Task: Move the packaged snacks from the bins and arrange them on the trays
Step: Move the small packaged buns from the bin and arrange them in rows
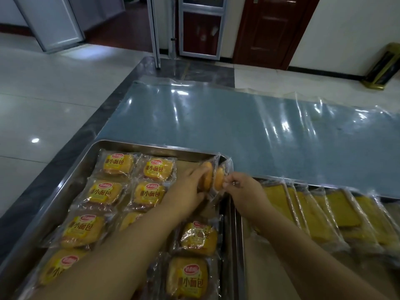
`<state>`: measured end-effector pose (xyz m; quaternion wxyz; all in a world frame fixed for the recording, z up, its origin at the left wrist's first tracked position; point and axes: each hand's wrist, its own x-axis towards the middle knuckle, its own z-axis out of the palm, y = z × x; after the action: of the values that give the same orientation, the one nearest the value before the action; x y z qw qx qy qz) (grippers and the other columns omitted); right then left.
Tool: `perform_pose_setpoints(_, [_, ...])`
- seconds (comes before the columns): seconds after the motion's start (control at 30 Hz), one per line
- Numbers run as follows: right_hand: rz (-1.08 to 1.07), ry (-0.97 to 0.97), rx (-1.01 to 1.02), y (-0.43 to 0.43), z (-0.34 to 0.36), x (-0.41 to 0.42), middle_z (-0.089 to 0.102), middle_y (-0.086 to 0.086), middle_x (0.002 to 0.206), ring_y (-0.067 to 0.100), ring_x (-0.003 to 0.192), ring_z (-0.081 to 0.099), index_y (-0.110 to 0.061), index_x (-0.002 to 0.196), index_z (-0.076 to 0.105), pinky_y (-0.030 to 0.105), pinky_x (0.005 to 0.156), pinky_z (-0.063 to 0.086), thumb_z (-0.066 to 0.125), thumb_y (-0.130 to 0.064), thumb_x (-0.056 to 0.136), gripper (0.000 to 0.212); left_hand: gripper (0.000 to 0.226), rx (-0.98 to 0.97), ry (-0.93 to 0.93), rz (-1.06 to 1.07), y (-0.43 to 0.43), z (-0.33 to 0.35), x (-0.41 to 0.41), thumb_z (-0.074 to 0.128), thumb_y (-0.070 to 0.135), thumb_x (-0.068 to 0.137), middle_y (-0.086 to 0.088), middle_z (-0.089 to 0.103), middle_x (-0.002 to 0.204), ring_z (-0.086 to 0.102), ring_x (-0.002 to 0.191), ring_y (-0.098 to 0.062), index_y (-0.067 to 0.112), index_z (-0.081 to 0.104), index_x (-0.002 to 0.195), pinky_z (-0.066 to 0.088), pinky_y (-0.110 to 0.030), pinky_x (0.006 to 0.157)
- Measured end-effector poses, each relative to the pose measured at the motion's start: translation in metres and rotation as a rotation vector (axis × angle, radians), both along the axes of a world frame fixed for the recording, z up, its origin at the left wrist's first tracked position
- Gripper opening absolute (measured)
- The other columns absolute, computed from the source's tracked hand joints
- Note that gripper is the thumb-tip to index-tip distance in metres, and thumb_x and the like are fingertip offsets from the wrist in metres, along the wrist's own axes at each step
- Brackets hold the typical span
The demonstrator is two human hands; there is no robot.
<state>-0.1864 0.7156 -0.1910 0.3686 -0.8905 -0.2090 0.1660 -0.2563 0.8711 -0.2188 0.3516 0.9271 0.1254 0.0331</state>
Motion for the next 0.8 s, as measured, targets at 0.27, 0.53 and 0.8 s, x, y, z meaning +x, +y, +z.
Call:
perform_pose_setpoints(0.27, [-0.231, 0.022, 0.221, -0.007, 0.002, 0.007, 0.060, 0.000, 0.074, 0.011, 0.058, 0.052, -0.027, 0.081, 0.053, 0.023, 0.047, 0.040, 0.044, -0.027, 0.096, 0.017, 0.020, -0.317, -0.127, 0.197, 0.014, 0.009, -0.013, 0.046, 0.031, 0.096, 0.020, 0.052, 0.102, 0.051, 0.087, 0.005, 0.038, 0.040, 0.113, 0.045, -0.018, 0.069])
perform_pose_setpoints(0.53, [-0.220, -0.060, 0.166, -0.008, 0.010, 0.005, 0.059, -0.002, 0.074, 0.006, 0.053, 0.050, -0.028, 0.091, 0.054, 0.014, 0.040, 0.034, 0.042, -0.023, 0.097, 0.014, 0.027, -0.504, -0.063, 0.310, 0.029, 0.021, -0.035, 0.044, 0.016, 0.098, 0.009, 0.060, 0.108, 0.060, 0.096, -0.007, 0.034, 0.057, 0.113, 0.047, -0.011, 0.060])
perform_pose_setpoints(0.8, [-0.252, -0.120, 0.181, -0.002, 0.018, 0.005, 0.058, -0.008, 0.085, 0.007, 0.065, 0.055, -0.027, 0.096, 0.054, 0.017, 0.050, 0.037, 0.045, -0.020, 0.097, 0.012, 0.020, -0.460, -0.054, 0.365, 0.026, 0.019, -0.034, 0.051, 0.013, 0.094, 0.011, 0.064, 0.091, 0.060, 0.081, -0.003, 0.030, 0.062, 0.090, 0.043, -0.008, 0.050])
